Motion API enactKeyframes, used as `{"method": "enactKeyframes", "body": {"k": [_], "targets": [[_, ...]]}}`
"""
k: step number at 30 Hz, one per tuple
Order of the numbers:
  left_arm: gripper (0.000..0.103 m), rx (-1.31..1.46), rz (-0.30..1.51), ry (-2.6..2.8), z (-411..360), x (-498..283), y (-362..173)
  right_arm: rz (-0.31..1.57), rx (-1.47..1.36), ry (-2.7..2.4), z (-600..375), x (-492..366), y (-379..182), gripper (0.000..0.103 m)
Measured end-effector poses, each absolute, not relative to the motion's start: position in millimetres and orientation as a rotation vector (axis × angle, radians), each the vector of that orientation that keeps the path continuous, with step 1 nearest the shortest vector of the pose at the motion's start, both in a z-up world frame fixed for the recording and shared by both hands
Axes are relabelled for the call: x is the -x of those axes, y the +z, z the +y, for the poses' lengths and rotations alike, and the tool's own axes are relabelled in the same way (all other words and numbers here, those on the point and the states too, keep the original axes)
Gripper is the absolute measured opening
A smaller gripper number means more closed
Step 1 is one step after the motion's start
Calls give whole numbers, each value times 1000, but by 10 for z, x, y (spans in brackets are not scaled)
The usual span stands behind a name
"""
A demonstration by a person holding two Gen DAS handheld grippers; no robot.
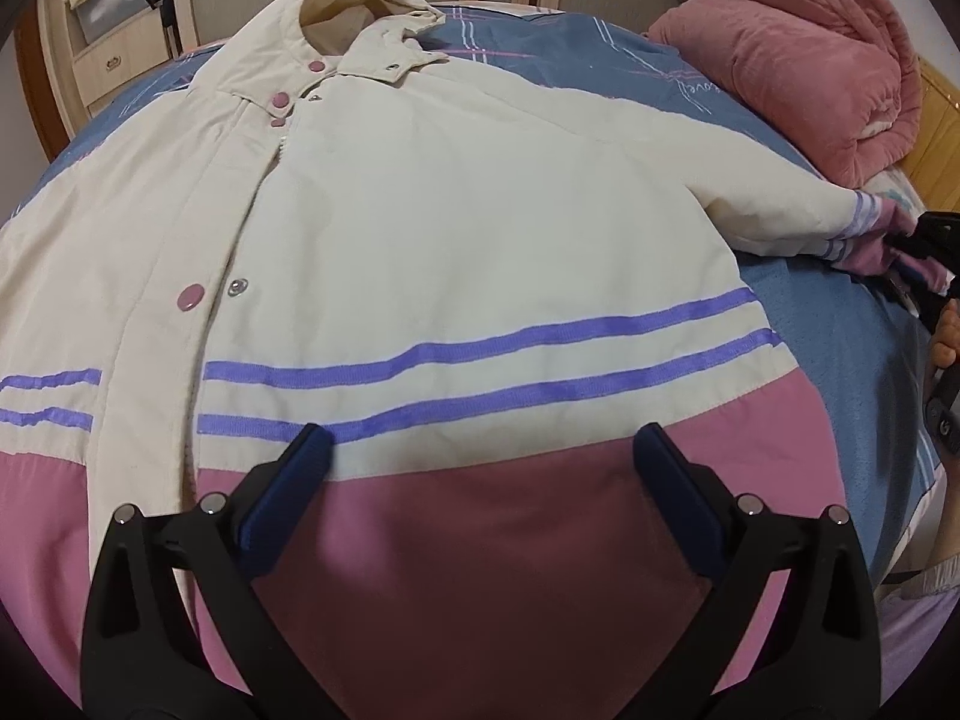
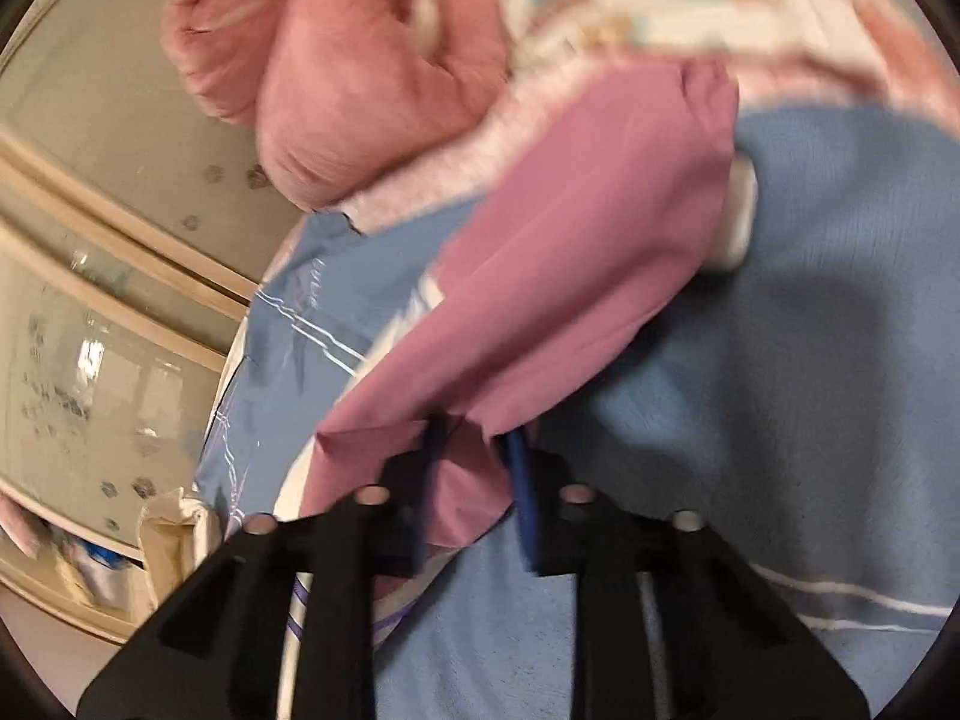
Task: Fold large clothes
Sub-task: 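Lift the pink sleeve with the right tool and carry it across the jacket body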
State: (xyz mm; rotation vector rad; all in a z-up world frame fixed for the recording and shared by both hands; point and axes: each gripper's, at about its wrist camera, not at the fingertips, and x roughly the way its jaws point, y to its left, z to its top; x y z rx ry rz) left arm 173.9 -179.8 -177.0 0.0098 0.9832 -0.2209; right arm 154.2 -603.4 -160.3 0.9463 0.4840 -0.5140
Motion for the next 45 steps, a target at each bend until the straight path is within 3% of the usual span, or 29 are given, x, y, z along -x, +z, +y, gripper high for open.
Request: {"method": "enactKeyframes", "body": {"k": [5, 7, 9, 14, 17, 18, 19, 21, 25, 30, 32, 34, 36, 38, 39, 40, 41, 42, 43, 45], "targets": [[101, 18, 971, -203, -1749, -1725, -1692, 380, -821, -377, -5782, -1577, -1285, 16], [101, 38, 934, -170, -1682, -1705, -1606, 320, -787, -212, -5618, -1612, -1150, 5], [101, 67, 879, -116, -1568, -1684, -1495, 293, -677, -65, -5273, -1670, -982, 5], [101, 219, 842, -5, -1158, -1714, -1342, 378, -427, 298, -4135, -1918, -802, 5], [101, 270, 871, 4, -980, -1717, -1367, 430, -396, 242, -4033, -1968, -820, 7], [101, 269, 872, 6, -956, -1706, -1367, 438, -441, 176, -4158, -1968, -864, 19], [101, 264, 870, 8, -945, -1682, -1370, 436, -519, 70, -4371, -1926, -931, 48], [101, 240, 866, 12, -926, -1633, -1392, 374, -699, -174, -4852, -1682, -1079, 79], [101, 230, 867, 3, -892, -1620, -1428, 318, -1035, -691, -6049, -1102, -1530, 80], [101, 193, 899, -26, -969, -1662, -1499, 348, -1356, -665, -6955, -965, -2149, 81], [101, 172, 915, -23, -1018, -1683, -1539, 346, -1339, -633, -6969, -995, -2146, 81], [101, 165, 932, -18, -1059, -1711, -1579, 314, -1284, -581, -6873, -1067, -2041, 61], [101, 169, 952, -9, -1080, -1730, -1616, 298, -1249, -490, -6769, -1213, -1949, 58], [101, 166, 952, -9, -1103, -1733, -1618, 316, -1183, -492, -6664, -1322, -1868, 59], [101, 158, 952, -10, -1116, -1731, -1618, 344, -1153, -502, -6611, -1397, -1838, 67], [101, 150, 953, -10, -1129, -1733, -1614, 369, -1143, -491, -6584, -1475, -1845, 81], [101, 140, 954, -9, -1140, -1732, -1610, 372, -1155, -470, -6604, -1464, -1898, 82], [101, 134, 952, -8, -1147, -1733, -1606, 370, -1170, -447, -6570, -1475, -1934, 76], [101, 130, 951, -7, -1151, -1733, -1604, 364, -1163, -450, -6545, -1470, -1930, 47], [101, 126, 951, -3, -1158, -1734, -1610, 375, -1112, -479, -6473, -1419, -1875, 21]]}}
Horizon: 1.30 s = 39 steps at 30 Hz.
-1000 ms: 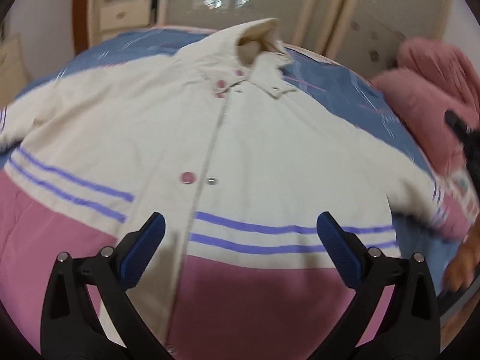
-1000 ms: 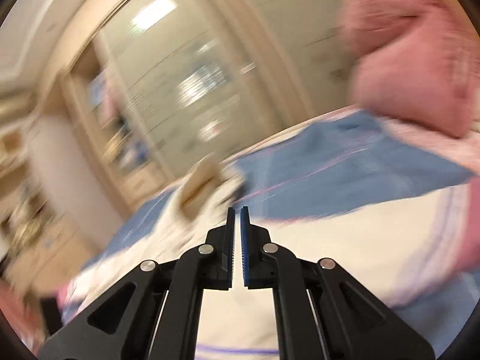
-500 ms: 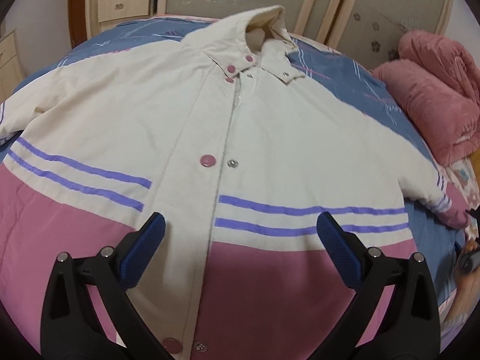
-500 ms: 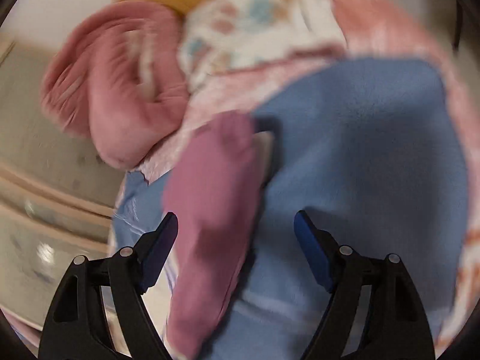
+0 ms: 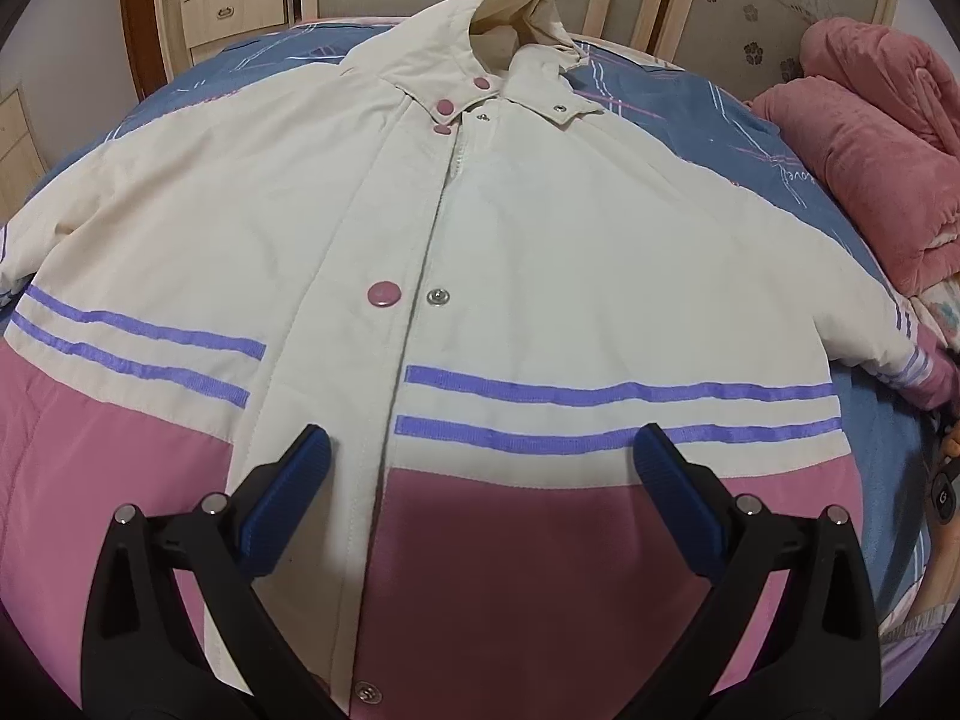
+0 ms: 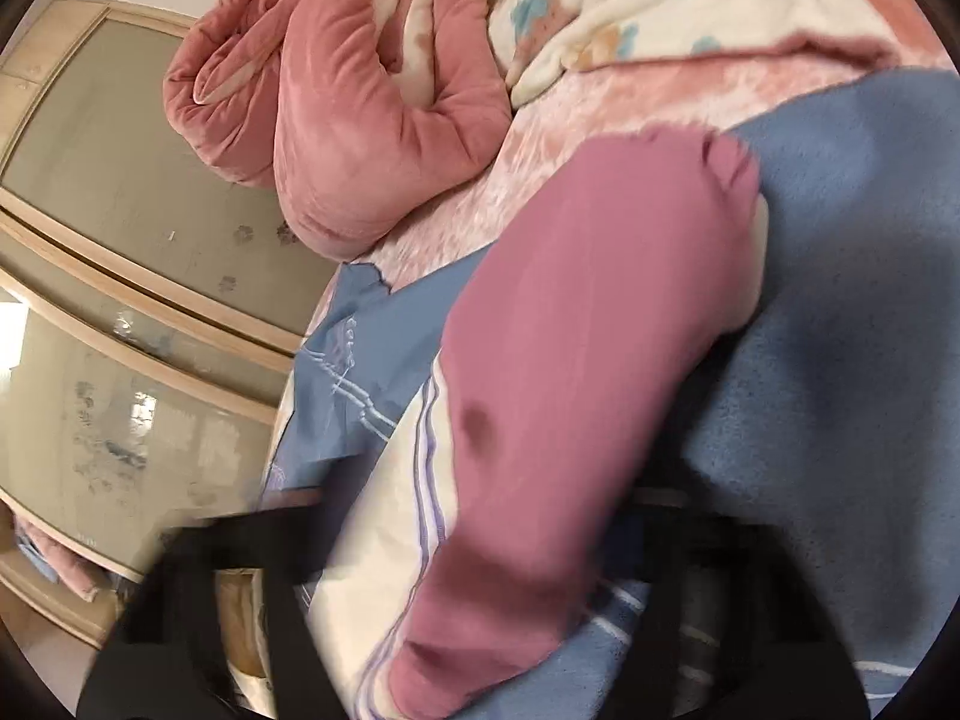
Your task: Fold large clothes
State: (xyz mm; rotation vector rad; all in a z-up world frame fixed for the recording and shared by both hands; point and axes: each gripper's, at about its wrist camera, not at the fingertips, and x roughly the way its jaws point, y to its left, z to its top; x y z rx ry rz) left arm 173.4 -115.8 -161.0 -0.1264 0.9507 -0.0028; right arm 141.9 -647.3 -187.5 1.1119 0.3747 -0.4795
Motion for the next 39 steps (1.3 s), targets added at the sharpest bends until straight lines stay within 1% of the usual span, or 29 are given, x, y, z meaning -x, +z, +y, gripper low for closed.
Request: {"method": "enactKeyframes", "body": {"k": [1, 2, 6, 9, 11, 15, 17, 18, 19, 20, 21, 22, 24, 27, 29, 30, 31, 39], "targets": [[101, 128, 953, -2, -1159, -1739, -1617, 358, -1094, -465, -6433, -1387, -1828, 17], [101, 129, 959, -1, -1167, -1743, -1634, 341, -1082, -449, -6437, -1405, -1798, 16], [101, 106, 964, 12, -1210, -1751, -1689, 277, -935, -357, -6240, -1424, -1474, 16], [101, 128, 939, 26, -1183, -1738, -1661, 234, -872, -155, -5923, -1515, -1247, 17], [101, 203, 902, 62, -1061, -1727, -1610, 235, -744, 31, -5435, -1639, -1024, 17], [101, 329, 865, 156, -772, -1712, -1558, 337, -496, 404, -4313, -1865, -779, 16], [101, 369, 865, 203, -631, -1714, -1553, 434, -308, 557, -3656, -1876, -762, 22], [101, 382, 868, 219, -575, -1716, -1553, 478, -229, 611, -3394, -1852, -783, 28], [101, 391, 869, 237, -529, -1716, -1550, 505, -170, 651, -3195, -1811, -810, 41], [101, 400, 865, 256, -483, -1707, -1541, 513, -135, 669, -3079, -1779, -830, 48], [101, 406, 860, 265, -458, -1694, -1528, 501, -90, 670, -2946, -1717, -851, 62], [101, 410, 853, 274, -445, -1686, -1518, 485, -60, 648, -2876, -1680, -857, 70], [101, 410, 844, 284, -451, -1666, -1513, 464, -73, 602, -2867, -1688, -857, 70], [101, 369, 868, 307, -517, -1681, -1548, 430, -234, 511, -3112, -1771, -833, 71], [101, 365, 861, 298, -537, -1660, -1531, 392, -333, 495, -3327, -1775, -826, 77], [101, 370, 856, 295, -538, -1648, -1517, 380, -363, 478, -3381, -1729, -810, 82], [101, 378, 848, 288, -537, -1639, -1499, 374, -386, 456, -3459, -1750, -802, 83], [101, 516, 670, 186, -483, -1413, -1189, 467, -504, 343, -3797, -1922, -962, 84]]}}
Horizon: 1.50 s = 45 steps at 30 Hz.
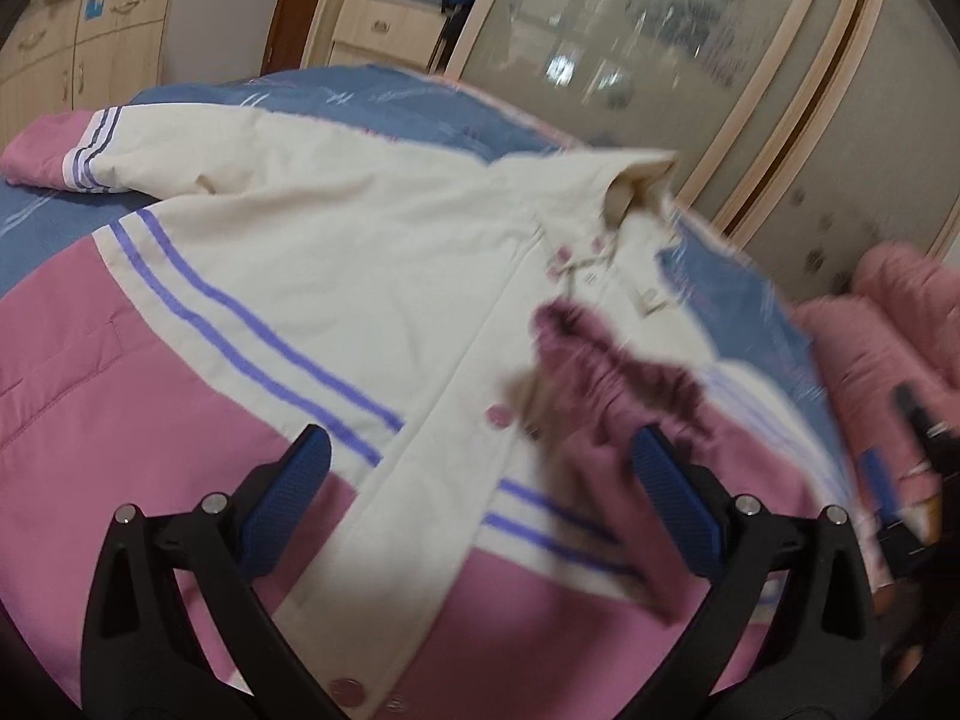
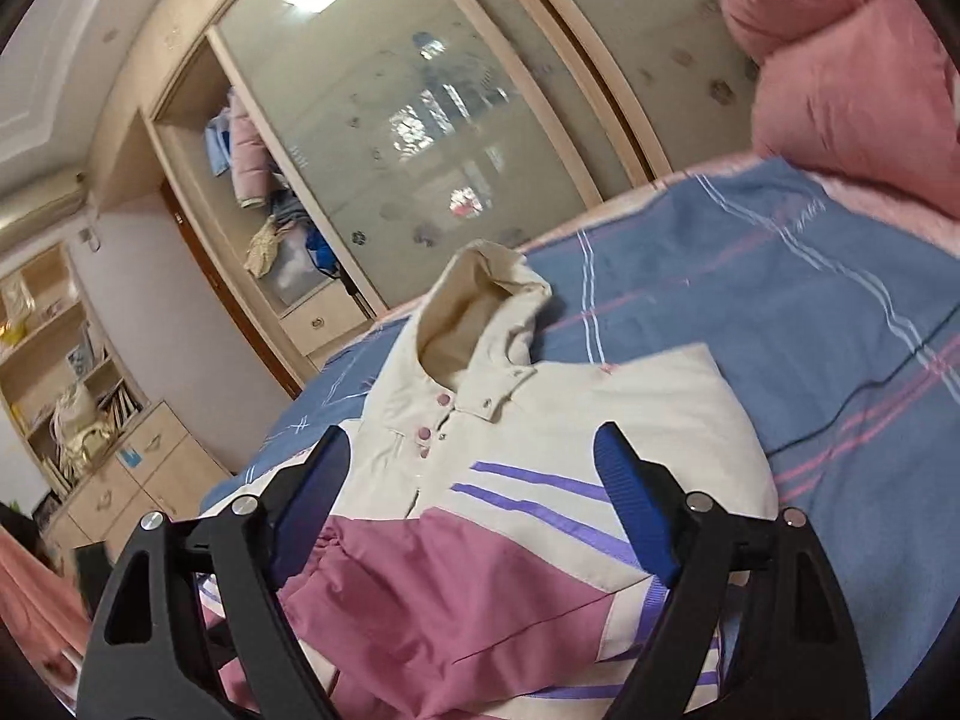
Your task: Fold large clothes
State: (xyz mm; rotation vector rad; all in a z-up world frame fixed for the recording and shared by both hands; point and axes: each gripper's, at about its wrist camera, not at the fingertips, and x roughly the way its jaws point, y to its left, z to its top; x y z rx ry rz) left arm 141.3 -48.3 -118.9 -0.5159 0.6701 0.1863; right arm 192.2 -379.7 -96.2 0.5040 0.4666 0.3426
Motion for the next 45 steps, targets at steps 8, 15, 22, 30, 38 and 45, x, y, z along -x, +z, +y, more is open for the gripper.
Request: {"method": "enactKeyframes", "body": {"k": [8, 15, 22, 30, 38, 45], "targets": [[101, 522, 740, 13, -674, -1526, -1268, 486, -479, 318, -3754, -1959, -1003, 84], [101, 523, 781, 12, -820, -1480, -1363, 526, -497, 304, -3762, -2051, -1089, 84], [101, 300, 851, -126, -1413, -1335, -1422, 563, -464, 259, -3718, -2119, -1167, 84], [101, 154, 877, -30, -1399, -1681, -1534, 579, -486, 254, -3749, -2140, -1214, 84], [100, 277, 856, 119, -858, -1918, -1507, 590, -497, 257, -3757, -2155, -1230, 84], [43, 215, 820, 133, -820, -1947, -1429, 596, -489, 256, -3733, -2167, -1245, 84]]}}
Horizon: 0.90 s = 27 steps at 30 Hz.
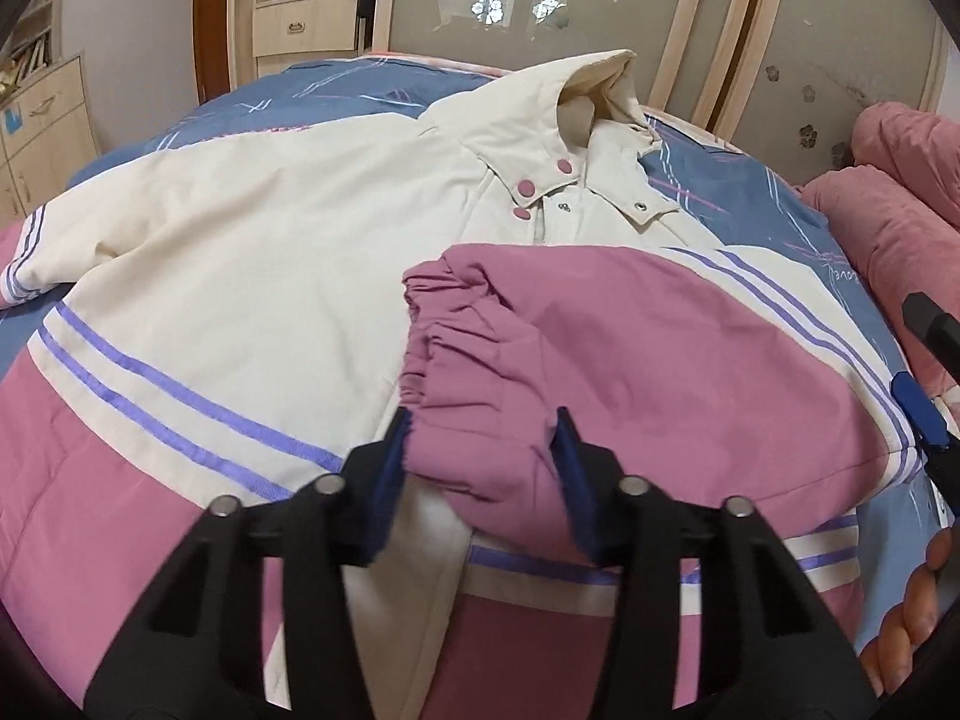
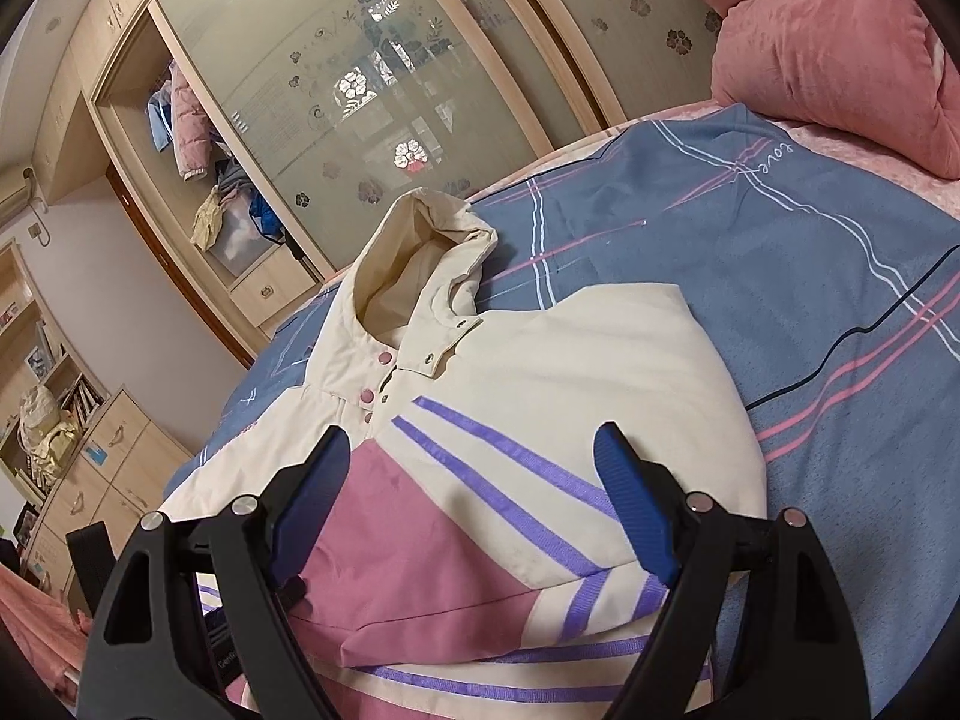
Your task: Fold large clothes
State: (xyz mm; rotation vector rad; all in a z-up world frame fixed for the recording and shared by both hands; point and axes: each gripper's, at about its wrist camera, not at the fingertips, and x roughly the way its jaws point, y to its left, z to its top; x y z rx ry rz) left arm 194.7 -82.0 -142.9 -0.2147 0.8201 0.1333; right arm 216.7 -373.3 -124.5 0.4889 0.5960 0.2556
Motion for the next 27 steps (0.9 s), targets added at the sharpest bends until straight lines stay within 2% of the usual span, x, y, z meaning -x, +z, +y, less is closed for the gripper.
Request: {"method": "enactKeyframes", "body": {"k": [9, 14, 17, 20, 22, 27], "targets": [[39, 281, 695, 301, -365, -1900, -1209, 596, -470, 248, -3712, -2157, -1241, 84], [43, 279, 754, 327, -248, -1937, -1338, 617, -451, 242, -3649, -2187, -1262, 84], [56, 231, 731, 328, -329, -1916, -1514, 624, -404, 237, -3545, -2172, -1255, 84], [62, 282, 708, 296, -267, -1900, -1691, 618, -316, 270, -3365, -2118, -1224, 84], [66, 310, 702, 279, -221, -1895, -1723, 638, -279, 315, -3237, -2127, -1252, 95], [79, 306, 709, 244, -235, -1922, -1776, 752, -145, 161, -2987, -2288, -1526, 96]]}}
